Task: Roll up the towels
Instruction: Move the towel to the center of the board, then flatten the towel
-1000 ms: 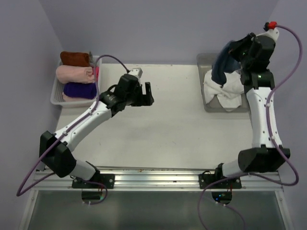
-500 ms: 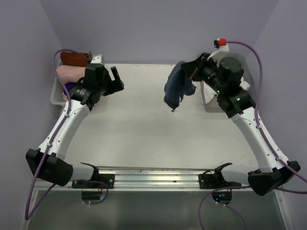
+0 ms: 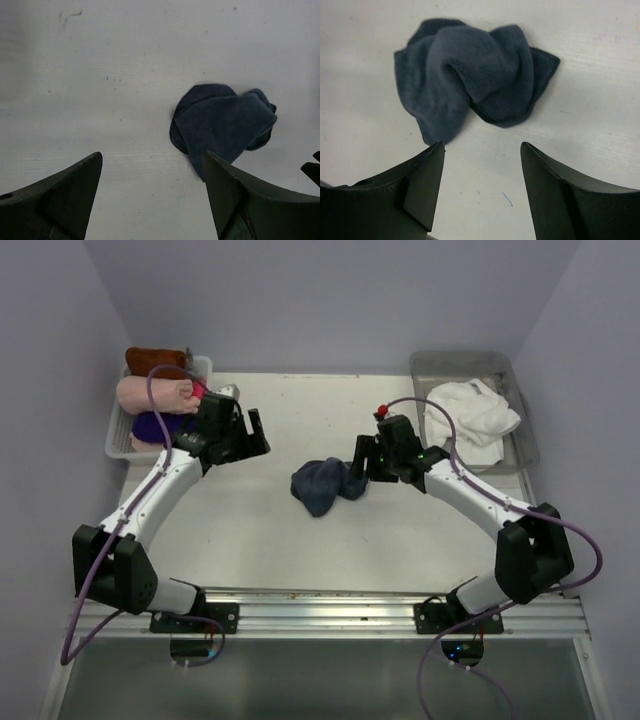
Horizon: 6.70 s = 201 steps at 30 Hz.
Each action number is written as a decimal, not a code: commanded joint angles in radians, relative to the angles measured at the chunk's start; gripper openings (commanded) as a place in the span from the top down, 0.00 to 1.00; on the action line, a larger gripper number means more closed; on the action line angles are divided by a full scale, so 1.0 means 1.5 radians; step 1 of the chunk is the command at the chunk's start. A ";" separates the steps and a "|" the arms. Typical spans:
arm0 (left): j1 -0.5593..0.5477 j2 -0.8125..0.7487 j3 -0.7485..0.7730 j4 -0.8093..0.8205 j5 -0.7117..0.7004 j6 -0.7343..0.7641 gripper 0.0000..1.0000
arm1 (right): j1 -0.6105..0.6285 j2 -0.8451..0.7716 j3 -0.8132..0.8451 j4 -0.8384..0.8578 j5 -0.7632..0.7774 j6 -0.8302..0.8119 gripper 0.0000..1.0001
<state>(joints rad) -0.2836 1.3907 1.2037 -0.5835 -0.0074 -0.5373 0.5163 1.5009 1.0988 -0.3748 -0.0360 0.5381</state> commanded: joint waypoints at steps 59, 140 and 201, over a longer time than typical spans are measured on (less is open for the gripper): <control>-0.055 -0.047 0.145 0.064 0.020 0.071 1.00 | 0.024 -0.299 0.010 -0.009 0.071 -0.021 1.00; -0.028 0.092 -0.200 0.060 0.124 -0.067 0.69 | 0.227 -0.220 -0.256 -0.099 0.213 -0.021 0.98; -0.122 0.059 -0.241 0.101 0.048 -0.104 1.00 | 0.113 -0.248 -0.371 -0.005 0.171 0.287 1.00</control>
<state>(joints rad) -0.4671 1.5215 0.7811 -0.4225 0.0719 -0.6750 0.6888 1.1786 0.5190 -0.3771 0.1589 0.9791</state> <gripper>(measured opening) 0.010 0.018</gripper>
